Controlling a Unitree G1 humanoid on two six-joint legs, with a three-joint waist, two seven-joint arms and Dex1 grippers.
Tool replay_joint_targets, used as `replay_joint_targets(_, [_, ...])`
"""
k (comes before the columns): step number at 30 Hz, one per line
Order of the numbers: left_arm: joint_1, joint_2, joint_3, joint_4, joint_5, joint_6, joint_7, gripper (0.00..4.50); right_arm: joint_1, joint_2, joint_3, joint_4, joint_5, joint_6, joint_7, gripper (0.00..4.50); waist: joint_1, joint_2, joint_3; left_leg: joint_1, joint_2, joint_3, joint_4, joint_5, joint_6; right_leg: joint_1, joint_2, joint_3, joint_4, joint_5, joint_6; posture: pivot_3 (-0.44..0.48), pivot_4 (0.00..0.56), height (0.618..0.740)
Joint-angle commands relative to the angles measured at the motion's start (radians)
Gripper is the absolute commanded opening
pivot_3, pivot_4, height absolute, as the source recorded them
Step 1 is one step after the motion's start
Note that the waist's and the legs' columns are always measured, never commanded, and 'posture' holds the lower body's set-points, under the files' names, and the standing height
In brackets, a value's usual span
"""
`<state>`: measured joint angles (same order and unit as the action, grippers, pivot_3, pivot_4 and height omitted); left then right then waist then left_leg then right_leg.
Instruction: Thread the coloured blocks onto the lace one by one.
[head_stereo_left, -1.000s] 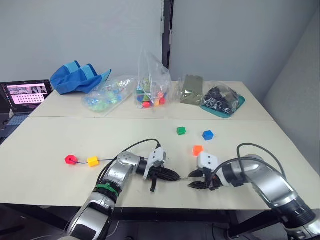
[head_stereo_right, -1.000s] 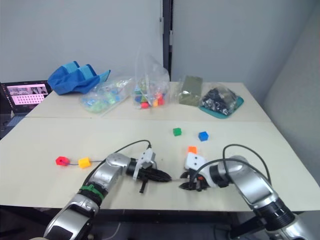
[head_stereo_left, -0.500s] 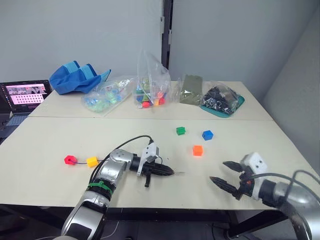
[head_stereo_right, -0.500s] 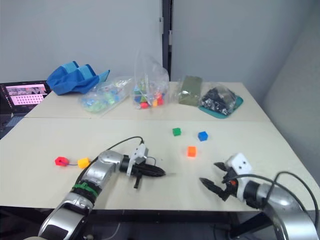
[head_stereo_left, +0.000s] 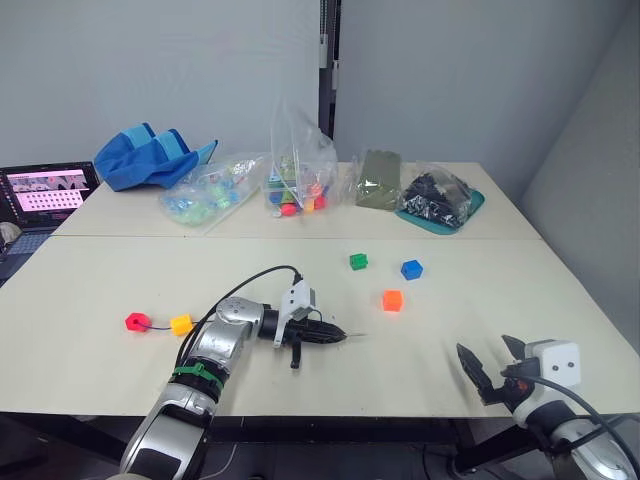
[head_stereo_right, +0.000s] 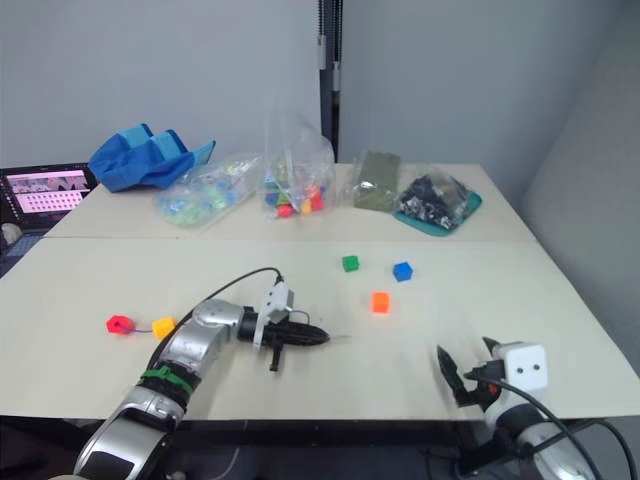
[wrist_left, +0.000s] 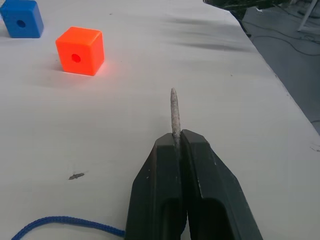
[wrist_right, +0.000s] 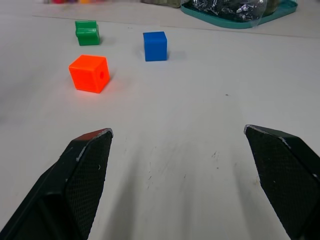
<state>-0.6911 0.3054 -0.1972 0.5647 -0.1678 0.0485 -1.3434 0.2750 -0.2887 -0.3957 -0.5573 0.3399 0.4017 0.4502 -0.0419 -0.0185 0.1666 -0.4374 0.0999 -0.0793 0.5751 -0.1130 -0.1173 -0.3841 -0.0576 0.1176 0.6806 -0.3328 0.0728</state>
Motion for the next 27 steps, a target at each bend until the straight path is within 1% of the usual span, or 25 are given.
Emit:
replay_joint_targets(1, [0.015, -0.002, 0.019, -0.063, -0.026, 0.001, 0.018, 0.0, -0.057, -0.021, -0.018, 0.003, 0.07, 0.034, -0.012, 4.45, -0.001, 0.0, 0.0, 0.0, 0.0, 0.0, 0.0, 0.0, 0.0, 0.0, 0.0, 0.0, 0.0, 0.0, 0.0, 0.0, 0.15, 0.74])
replay_joint_targets(4, [0.024, -0.009, 0.019, -0.08, -0.023, 0.006, 0.042, 0.0, -0.131, -0.065, -0.008, 0.045, 0.061, 0.057, -0.026, 4.45, 0.0, 0.0, 0.0, 0.0, 0.0, 0.0, 0.0, 0.0, 0.0, 0.0, 0.0, 0.0, 0.0, 0.0, 0.0, 0.0, 0.15, 0.74])
replay_joint_targets(10, [0.037, -0.039, 0.022, -0.094, -0.022, -0.006, 0.097, 0.0, -0.389, -0.149, 0.037, 0.249, 0.022, 0.074, -0.061, 4.45, 0.0, 0.0, 0.0, 0.0, 0.0, 0.0, 0.0, 0.0, 0.0, 0.0, 0.0, 0.0, 0.0, 0.0, 0.0, 0.0, 0.15, 0.74])
replay_joint_targets(11, [0.041, -0.043, 0.025, -0.101, -0.025, -0.003, 0.105, 0.0, -0.439, -0.164, 0.048, 0.292, 0.008, 0.065, -0.063, 4.45, 0.0, 0.0, 0.0, 0.0, 0.0, 0.0, 0.0, 0.0, 0.0, 0.0, 0.0, 0.0, 0.0, 0.0, 0.0, 0.0, 0.15, 0.74])
replay_joint_targets(13, [0.058, -0.045, 0.032, -0.116, -0.028, 0.0, 0.124, 0.0, -0.592, -0.175, 0.067, 0.41, -0.004, 0.058, -0.084, 4.45, -0.002, 0.0, 0.0, 0.0, 0.0, 0.0, 0.0, 0.0, 0.0, 0.0, 0.0, 0.0, 0.0, 0.0, 0.0, 0.0, 0.15, 0.74])
replay_joint_targets(15, [0.074, -0.042, 0.035, -0.126, -0.025, -0.002, 0.138, 0.0, -0.708, -0.189, 0.108, 0.52, -0.027, 0.043, -0.066, 4.45, -0.008, 0.001, 0.0, 0.0, 0.0, 0.001, 0.0, 0.0, 0.0, 0.0, 0.0, 0.001, 0.0, 0.001, 0.0, 0.0, 0.15, 0.74])
replay_joint_targets(20, [0.095, -0.034, 0.043, -0.157, -0.03, 0.008, 0.165, 0.0, -0.904, -0.189, 0.199, 0.759, -0.069, 0.011, -0.004, 4.45, -0.002, 0.001, 0.0, 0.001, 0.0, 0.0, -0.002, 0.0, 0.0, 0.0, 0.0, 0.001, -0.001, 0.0, 0.0, 0.0, 0.15, 0.74])
replay_joint_targets(22, [0.102, -0.03, 0.044, -0.165, -0.033, 0.011, 0.174, 0.0, -0.951, -0.189, 0.23, 0.834, -0.093, -0.012, 0.011, 4.45, 0.001, 0.001, 0.0, 0.0, 0.0, 0.001, -0.002, 0.0, 0.0, 0.0, 0.0, 0.0, -0.001, 0.0, 0.0, 0.0, 0.15, 0.74])
replay_joint_targets(27, [0.131, -0.016, 0.045, -0.205, -0.035, 0.026, 0.195, 0.0, -1.075, -0.17, 0.301, 1.111, -0.171, -0.07, 0.017, 4.45, -0.001, 0.001, 0.0, 0.0, 0.0, 0.001, -0.002, 0.001, 0.0, 0.0, 0.0, 0.0, -0.001, 0.001, 0.0, 0.0, 0.15, 0.74])
